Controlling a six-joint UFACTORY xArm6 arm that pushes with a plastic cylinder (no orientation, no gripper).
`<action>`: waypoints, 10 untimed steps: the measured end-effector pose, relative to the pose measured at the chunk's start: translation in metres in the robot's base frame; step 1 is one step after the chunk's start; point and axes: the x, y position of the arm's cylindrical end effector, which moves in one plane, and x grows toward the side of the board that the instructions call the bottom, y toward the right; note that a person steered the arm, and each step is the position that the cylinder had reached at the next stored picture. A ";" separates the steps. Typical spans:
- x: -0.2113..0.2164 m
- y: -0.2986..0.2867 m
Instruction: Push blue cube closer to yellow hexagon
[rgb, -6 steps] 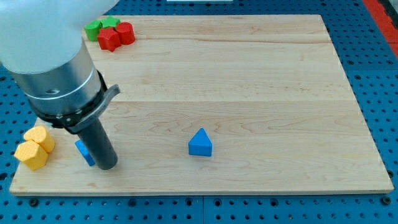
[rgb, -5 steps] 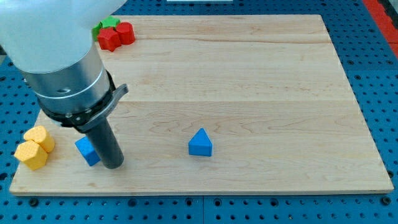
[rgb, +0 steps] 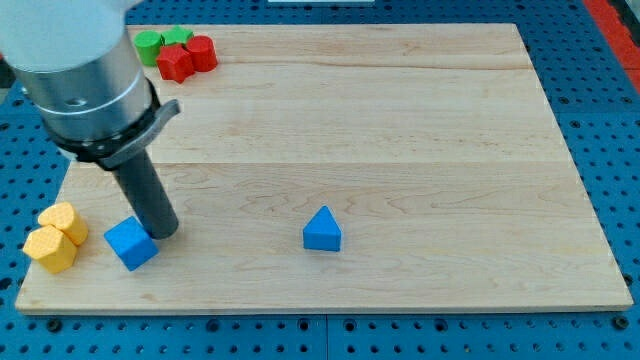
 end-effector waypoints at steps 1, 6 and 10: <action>0.003 -0.011; 0.032 0.008; 0.041 0.077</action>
